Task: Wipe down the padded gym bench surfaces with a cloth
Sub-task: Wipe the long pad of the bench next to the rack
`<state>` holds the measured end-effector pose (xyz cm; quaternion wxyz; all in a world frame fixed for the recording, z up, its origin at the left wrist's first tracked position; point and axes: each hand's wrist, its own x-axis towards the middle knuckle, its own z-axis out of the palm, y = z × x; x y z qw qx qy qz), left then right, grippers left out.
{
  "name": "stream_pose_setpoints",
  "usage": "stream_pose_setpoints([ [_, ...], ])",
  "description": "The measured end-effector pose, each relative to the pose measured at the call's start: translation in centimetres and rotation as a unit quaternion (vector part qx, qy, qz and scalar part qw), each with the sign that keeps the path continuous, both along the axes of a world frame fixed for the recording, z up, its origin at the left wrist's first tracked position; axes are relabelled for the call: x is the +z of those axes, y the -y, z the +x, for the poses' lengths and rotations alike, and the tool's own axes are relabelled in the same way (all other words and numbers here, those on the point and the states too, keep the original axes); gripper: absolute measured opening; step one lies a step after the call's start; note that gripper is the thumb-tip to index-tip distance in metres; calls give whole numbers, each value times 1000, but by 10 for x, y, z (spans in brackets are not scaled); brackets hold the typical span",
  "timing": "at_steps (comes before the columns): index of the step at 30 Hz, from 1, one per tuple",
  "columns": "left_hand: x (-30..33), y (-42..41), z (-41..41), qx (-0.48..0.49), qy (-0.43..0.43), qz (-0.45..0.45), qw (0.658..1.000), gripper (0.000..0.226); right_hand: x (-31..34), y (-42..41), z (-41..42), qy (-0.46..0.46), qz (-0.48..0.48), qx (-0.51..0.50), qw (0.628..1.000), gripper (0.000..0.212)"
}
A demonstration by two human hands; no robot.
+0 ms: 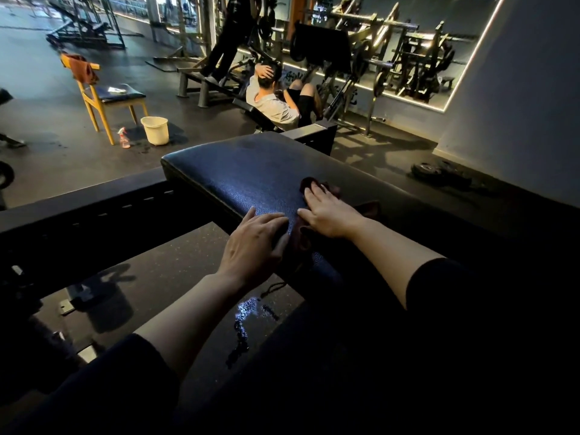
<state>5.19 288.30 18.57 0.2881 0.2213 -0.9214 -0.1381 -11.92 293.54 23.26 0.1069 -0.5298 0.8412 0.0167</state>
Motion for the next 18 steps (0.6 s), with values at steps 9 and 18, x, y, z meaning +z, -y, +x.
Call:
stream_pose_setpoints([
  [9, -6, 0, -7, -16, -2, -11, 1000, 39, 2, -61, 3, 5, 62, -3, 998, 71],
  [18, -8, 0, -2, -19, 3, -26, 999, 50, -2, -37, 0, -2, -19, -33, 999, 68],
])
